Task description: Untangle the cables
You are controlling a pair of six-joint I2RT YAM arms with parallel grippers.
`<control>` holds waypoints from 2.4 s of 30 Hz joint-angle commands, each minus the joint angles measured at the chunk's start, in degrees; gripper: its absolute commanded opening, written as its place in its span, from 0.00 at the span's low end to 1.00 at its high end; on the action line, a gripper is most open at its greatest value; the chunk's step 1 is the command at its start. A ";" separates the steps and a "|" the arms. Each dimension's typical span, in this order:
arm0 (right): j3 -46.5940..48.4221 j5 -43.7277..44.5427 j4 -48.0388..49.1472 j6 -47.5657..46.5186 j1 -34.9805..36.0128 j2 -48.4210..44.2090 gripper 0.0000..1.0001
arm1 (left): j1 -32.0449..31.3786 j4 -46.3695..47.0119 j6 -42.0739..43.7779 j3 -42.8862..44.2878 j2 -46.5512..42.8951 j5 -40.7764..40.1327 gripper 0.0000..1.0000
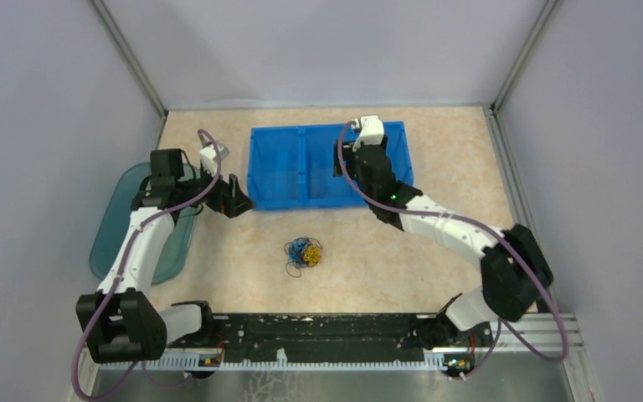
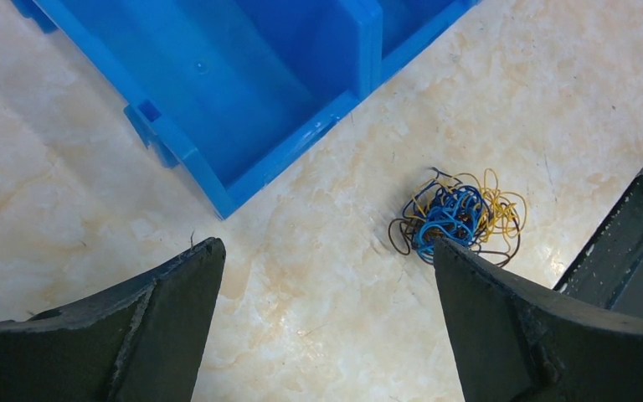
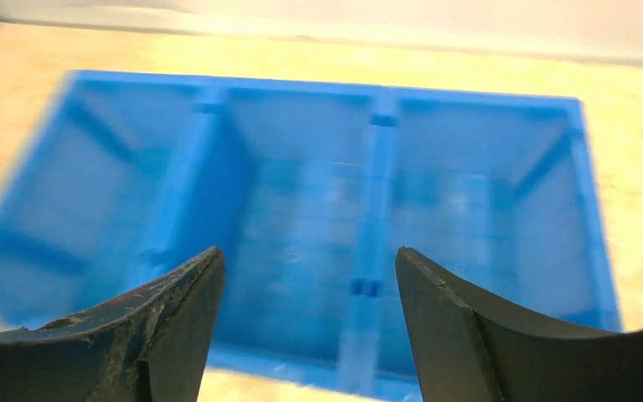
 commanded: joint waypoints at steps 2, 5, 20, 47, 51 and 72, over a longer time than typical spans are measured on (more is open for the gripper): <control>-7.05 -19.54 -2.71 1.48 8.35 -12.49 0.71 | -0.01 -6.17 5.22 2.32 -0.87 3.45 1.00; -13.03 -26.23 -2.27 5.38 13.78 -13.98 0.68 | -0.04 -8.56 7.30 2.04 -1.74 3.84 1.00; -17.51 -24.01 3.66 10.53 22.12 -3.23 0.44 | -0.03 -11.40 9.49 0.70 -5.08 5.64 1.00; -14.27 -34.46 9.99 9.71 22.12 -14.55 0.00 | -9.21 -18.37 14.64 -1.63 -5.97 11.48 0.88; -13.39 -36.79 11.78 10.27 22.12 -14.57 0.00 | -11.81 -18.37 14.73 -0.83 -4.95 12.27 0.79; -13.34 -39.86 20.33 15.75 22.13 -15.93 0.00 | -14.46 -15.28 14.58 -1.44 -1.32 16.18 0.43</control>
